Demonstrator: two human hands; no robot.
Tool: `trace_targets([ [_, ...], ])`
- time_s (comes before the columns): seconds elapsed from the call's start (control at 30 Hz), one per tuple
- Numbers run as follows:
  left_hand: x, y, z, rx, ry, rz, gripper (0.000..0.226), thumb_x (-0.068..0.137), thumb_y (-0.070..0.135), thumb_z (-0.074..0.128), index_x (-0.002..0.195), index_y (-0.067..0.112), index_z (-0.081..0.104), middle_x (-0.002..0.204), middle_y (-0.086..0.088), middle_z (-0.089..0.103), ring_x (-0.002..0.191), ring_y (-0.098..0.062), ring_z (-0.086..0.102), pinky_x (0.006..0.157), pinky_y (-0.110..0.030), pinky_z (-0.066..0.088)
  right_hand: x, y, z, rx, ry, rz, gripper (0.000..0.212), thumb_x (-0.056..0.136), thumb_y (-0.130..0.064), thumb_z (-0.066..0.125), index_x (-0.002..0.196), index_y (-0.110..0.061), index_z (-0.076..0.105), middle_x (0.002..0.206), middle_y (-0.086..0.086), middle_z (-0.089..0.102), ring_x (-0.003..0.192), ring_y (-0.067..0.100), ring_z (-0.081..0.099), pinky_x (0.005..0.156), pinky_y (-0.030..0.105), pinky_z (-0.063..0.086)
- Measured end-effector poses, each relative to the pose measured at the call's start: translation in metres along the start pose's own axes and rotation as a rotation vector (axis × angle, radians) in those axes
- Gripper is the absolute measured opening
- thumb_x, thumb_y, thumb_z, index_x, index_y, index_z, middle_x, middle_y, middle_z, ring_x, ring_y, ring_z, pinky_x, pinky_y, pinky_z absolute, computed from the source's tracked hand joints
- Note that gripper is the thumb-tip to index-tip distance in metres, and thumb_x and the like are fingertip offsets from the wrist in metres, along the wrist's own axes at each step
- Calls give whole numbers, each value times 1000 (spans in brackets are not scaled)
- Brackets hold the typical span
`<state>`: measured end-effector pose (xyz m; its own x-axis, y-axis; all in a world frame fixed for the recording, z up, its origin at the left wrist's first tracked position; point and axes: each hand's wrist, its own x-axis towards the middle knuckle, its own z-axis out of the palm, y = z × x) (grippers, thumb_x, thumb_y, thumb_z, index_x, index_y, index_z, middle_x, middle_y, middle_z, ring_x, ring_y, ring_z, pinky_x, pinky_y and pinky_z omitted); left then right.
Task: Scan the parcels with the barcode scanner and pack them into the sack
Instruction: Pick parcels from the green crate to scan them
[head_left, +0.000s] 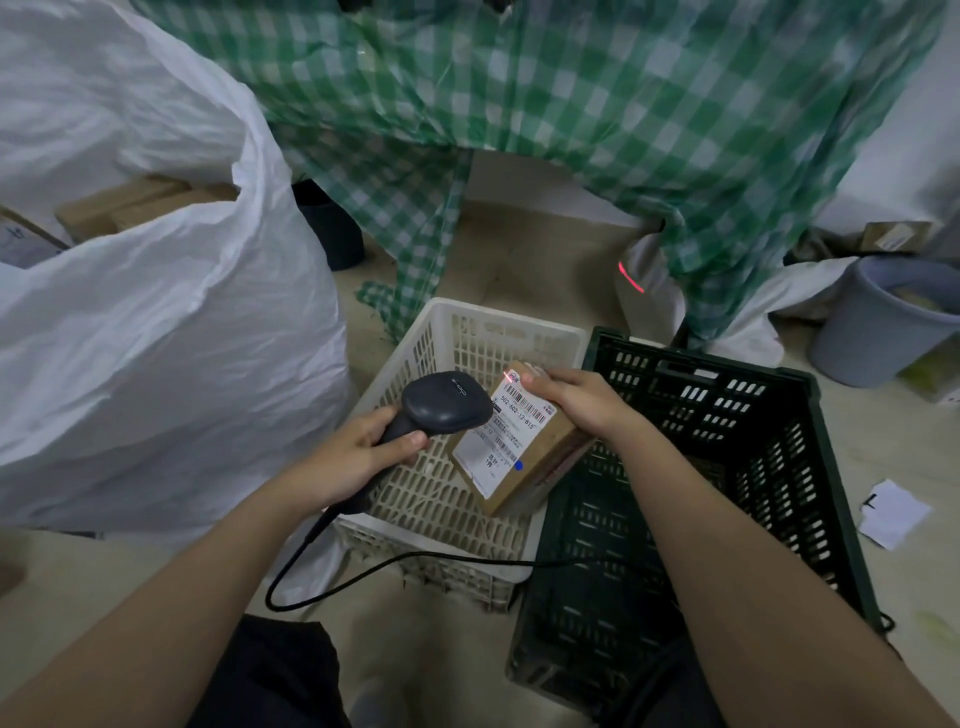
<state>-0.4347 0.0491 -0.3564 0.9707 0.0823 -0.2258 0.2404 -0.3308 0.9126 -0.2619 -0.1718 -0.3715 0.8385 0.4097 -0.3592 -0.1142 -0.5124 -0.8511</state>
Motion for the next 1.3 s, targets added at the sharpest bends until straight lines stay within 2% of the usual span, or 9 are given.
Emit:
trace_targets([
  [0.13, -3, 1, 1, -6, -20, -6, 59, 67, 62, 61, 116, 28, 60, 101, -13, 67, 89, -12, 63, 87, -32, 45, -1, -1, 1, -4, 34, -25, 79, 80, -57, 68, 144, -18, 45, 141, 5, 53, 122, 24, 55, 108, 40, 39],
  [0.3, -1, 0, 2, -17, -15, -5, 64, 64, 65, 60, 115, 26, 60, 104, -17, 66, 87, -15, 62, 85, -36, 46, -6, -4, 0, 39, 36, -39, 67, 85, -51, 66, 141, -18, 49, 130, 3, 59, 103, 18, 59, 89, 29, 41],
  [0.53, 1, -3, 3, 50, -2, -19, 65, 66, 66, 59, 114, 22, 63, 103, -10, 69, 99, -24, 65, 98, -46, 45, -7, -4, -2, 57, 50, -41, 63, 86, -49, 66, 139, -19, 50, 119, -2, 59, 98, 17, 58, 85, 29, 40],
  [0.63, 1, -1, 3, 2, 10, -31, 62, 68, 61, 63, 117, 22, 61, 108, -7, 70, 104, -24, 64, 100, -44, 45, -7, -4, -2, 62, 49, -47, 63, 85, -51, 66, 139, -20, 50, 126, 1, 61, 98, 17, 60, 84, 29, 41],
  [0.77, -4, 6, 4, -3, 29, -16, 36, 91, 33, 62, 120, 13, 60, 111, -17, 67, 104, -25, 64, 96, -39, 47, -15, -7, 1, 87, 75, -58, 70, 84, -51, 67, 142, -18, 47, 137, 4, 54, 109, 19, 56, 89, 29, 40],
  [0.9, -28, 19, 7, -45, 129, 30, 23, 94, 22, 60, 114, 12, 62, 94, -3, 69, 87, -6, 65, 85, -28, 46, -42, -19, 10, 213, 151, -102, 73, 82, -47, 72, 143, -20, 44, 142, 3, 48, 118, 19, 55, 94, 29, 43],
  [1.03, -64, 44, -2, -107, 279, 100, 21, 94, 15, 59, 108, 1, 60, 92, -8, 62, 86, -14, 59, 76, -19, 45, -82, -52, 13, 302, 234, -236, 73, 82, -39, 74, 144, -20, 42, 136, -1, 47, 115, 12, 50, 94, 26, 43],
  [1.17, -109, 87, -28, -115, 408, 218, 10, 94, 14, 57, 100, 21, 62, 89, -4, 61, 82, -13, 56, 73, -21, 43, -125, -100, 18, 299, 273, -393, 71, 80, -38, 76, 141, -20, 44, 140, 0, 48, 121, 14, 50, 106, 35, 43],
  [1.3, -154, 116, -63, -191, 599, 299, 16, 92, 20, 62, 106, 14, 64, 102, -10, 66, 89, -14, 60, 82, -28, 47, -165, -155, 30, 367, 280, -537, 72, 82, -38, 74, 144, -21, 40, 142, 0, 47, 122, 15, 51, 102, 35, 46],
])
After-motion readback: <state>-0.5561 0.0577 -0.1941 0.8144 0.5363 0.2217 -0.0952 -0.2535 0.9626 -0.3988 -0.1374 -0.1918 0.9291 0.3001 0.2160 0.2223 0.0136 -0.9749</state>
